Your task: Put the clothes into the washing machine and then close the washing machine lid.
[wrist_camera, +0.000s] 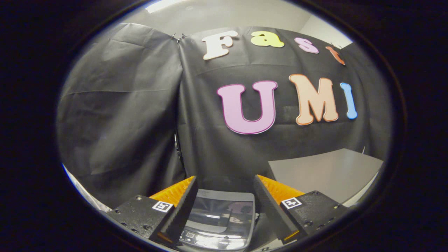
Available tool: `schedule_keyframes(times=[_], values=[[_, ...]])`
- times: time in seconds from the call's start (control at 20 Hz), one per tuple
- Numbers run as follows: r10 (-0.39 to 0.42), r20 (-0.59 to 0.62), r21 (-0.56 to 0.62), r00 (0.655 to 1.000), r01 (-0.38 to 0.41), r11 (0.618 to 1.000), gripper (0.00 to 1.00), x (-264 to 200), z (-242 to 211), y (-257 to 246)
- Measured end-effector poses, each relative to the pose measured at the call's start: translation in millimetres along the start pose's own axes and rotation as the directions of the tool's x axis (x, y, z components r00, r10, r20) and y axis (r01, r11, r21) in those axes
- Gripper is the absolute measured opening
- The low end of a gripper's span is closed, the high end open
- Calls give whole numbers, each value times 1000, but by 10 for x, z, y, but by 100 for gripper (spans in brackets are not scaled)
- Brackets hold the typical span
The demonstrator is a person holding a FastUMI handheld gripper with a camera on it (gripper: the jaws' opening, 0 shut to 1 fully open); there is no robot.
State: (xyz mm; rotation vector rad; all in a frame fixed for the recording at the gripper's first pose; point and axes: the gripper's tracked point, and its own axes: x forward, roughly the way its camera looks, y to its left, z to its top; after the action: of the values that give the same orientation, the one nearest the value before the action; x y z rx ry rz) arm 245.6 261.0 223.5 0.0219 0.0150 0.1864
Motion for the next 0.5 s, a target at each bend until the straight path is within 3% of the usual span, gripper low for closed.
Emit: schedule_keyframes(times=[0.25, 0.5], values=[[-40, 18, 3, 999, 40, 999, 97, -568, -17, -449], [-84, 13, 42, 996, 83, 996, 97, -1062, -354, -959]])
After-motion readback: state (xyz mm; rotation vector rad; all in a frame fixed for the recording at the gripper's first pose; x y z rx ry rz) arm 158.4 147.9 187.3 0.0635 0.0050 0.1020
